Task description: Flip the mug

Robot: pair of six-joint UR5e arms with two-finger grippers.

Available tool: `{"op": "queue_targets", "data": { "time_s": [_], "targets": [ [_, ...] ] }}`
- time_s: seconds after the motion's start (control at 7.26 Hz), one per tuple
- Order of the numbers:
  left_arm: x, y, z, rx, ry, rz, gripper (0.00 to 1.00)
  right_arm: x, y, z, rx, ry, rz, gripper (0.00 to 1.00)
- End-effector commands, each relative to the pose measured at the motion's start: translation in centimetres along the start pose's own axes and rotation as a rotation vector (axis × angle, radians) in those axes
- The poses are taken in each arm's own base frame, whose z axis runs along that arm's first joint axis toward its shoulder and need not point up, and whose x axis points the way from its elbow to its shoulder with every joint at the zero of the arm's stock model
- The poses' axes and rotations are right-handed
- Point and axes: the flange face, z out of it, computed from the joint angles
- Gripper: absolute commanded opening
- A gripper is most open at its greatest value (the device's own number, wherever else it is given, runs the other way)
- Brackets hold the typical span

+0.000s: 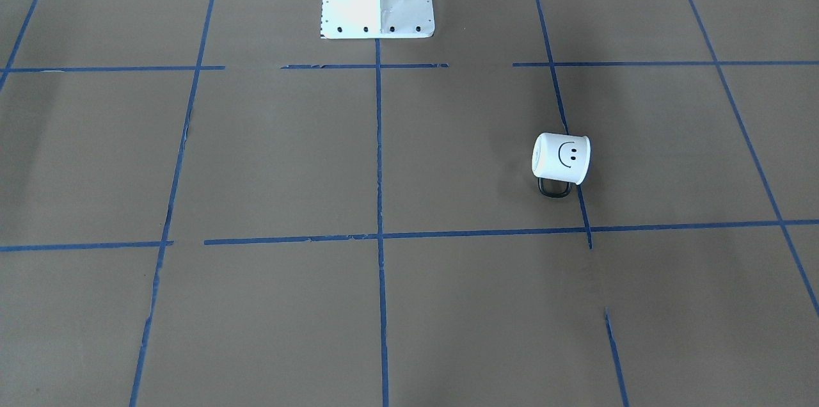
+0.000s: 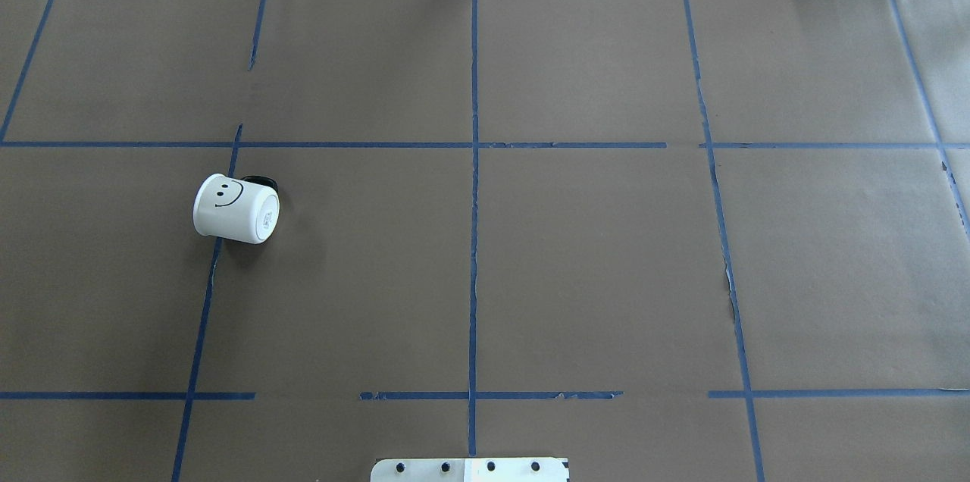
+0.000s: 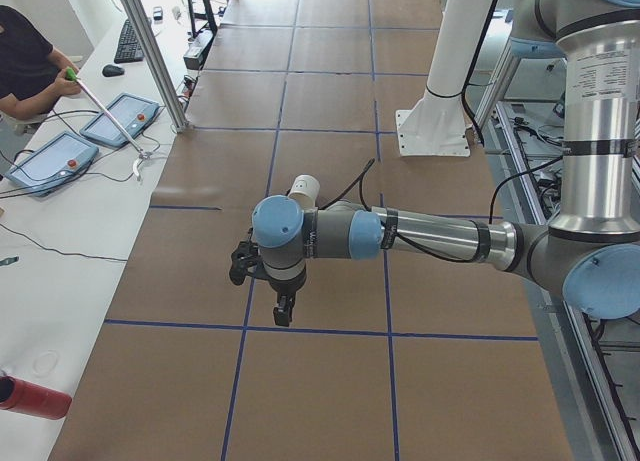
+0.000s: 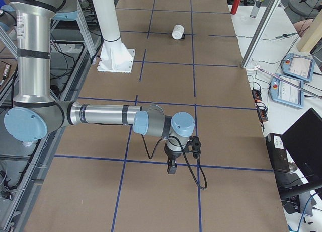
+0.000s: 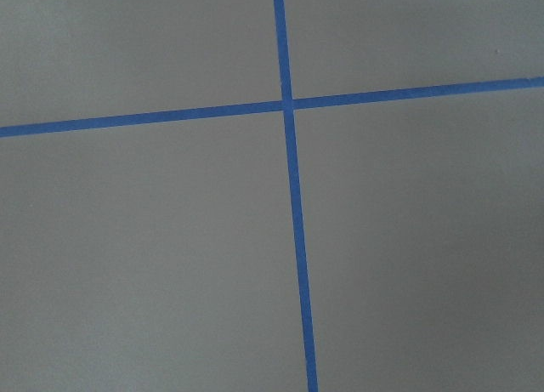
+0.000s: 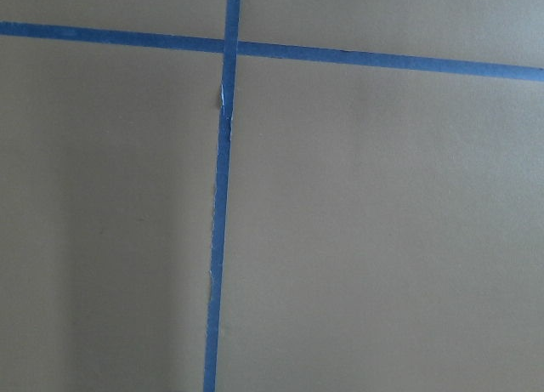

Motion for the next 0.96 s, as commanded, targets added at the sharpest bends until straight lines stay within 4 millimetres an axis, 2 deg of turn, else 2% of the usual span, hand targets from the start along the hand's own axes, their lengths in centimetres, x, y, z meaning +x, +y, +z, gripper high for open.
{"op": "queue_targets", "data": {
  "time_s": [0.0,0.14,0.28,0.41,0.55,0.69,0.83],
  "targets": [
    [-0.2,1.6,0.4,0.042,0.008,0.013,1.00,0.0,0.0,0.0,0.000,0.000,0.000,1.00],
    [-0.2,0.5,0.7,0.096,0.025,0.060,1.00,0.0,0.0,0.0,0.000,0.000,0.000,1.00],
    [0.2,0.3,0.5,0.150,0.038,0.049,1.00,0.0,0.0,0.0,0.000,0.000,0.000,1.00],
    [2.0,-0.2,1.0,0.148,0.124,-0.022,1.00,0.0,0.0,0.0,0.000,0.000,0.000,1.00],
    [4.9,-0.8,2.7,0.128,0.181,-0.031,1.00,0.0,0.0,0.0,0.000,0.000,0.000,1.00],
    [7.1,-1.2,3.8,0.113,0.212,-0.117,1.00,0.0,0.0,0.0,0.000,0.000,0.000,1.00],
    [10.2,-1.7,5.5,0.104,0.240,-0.180,1.00,0.0,0.0,0.0,0.000,0.000,0.000,1.00]
  ]
}}
